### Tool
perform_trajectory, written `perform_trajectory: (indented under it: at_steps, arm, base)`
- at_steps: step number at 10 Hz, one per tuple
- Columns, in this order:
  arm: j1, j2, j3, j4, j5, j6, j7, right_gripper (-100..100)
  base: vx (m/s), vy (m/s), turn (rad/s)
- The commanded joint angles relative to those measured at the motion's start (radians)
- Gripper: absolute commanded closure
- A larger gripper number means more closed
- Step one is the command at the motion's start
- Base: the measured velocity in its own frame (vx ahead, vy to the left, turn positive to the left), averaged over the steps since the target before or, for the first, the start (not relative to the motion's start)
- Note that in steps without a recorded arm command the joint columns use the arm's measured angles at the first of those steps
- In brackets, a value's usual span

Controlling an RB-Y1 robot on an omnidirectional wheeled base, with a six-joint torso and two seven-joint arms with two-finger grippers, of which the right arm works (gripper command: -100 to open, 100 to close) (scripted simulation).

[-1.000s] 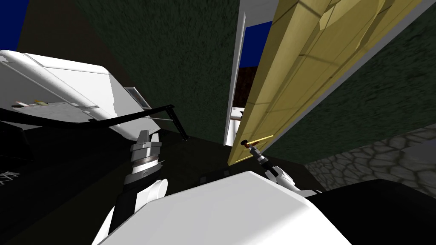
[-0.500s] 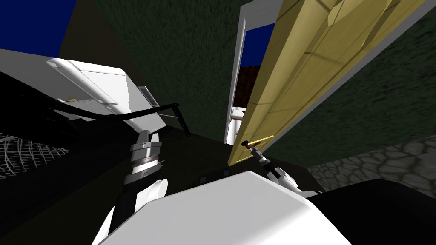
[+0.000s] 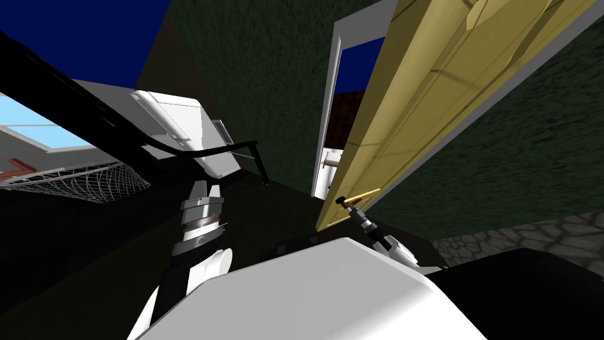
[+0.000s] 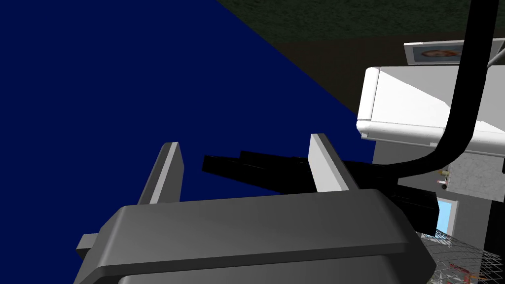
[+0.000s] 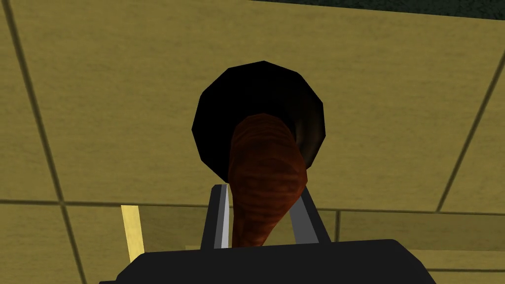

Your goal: Pull the door open

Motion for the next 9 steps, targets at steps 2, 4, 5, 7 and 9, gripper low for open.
perform_trajectory:
  at_steps: [2,4,5,7,9]
  arm:
    - [0.018,-0.012,-0.016,0.005,0.003,-0.022,-0.003,100]
    - [0.022,-0.004,-0.01,0.003,0.007,-0.024,-0.004,100]
    - [0.021,-0.005,-0.013,0.015,0.013,-0.036,-0.004,100]
    - [0.017,-0.009,-0.019,0.027,0.018,-0.047,-0.005,100]
    - [0.012,-0.013,-0.026,0.042,0.024,-0.06,-0.006,100]
  base:
    - [-0.198,-0.072,0.145]
    - [-0.133,-0.067,0.075]
    - [-0.141,-0.047,0.192]
    - [-0.215,-0.097,0.178]
    - [-0.182,-0.104,0.193]
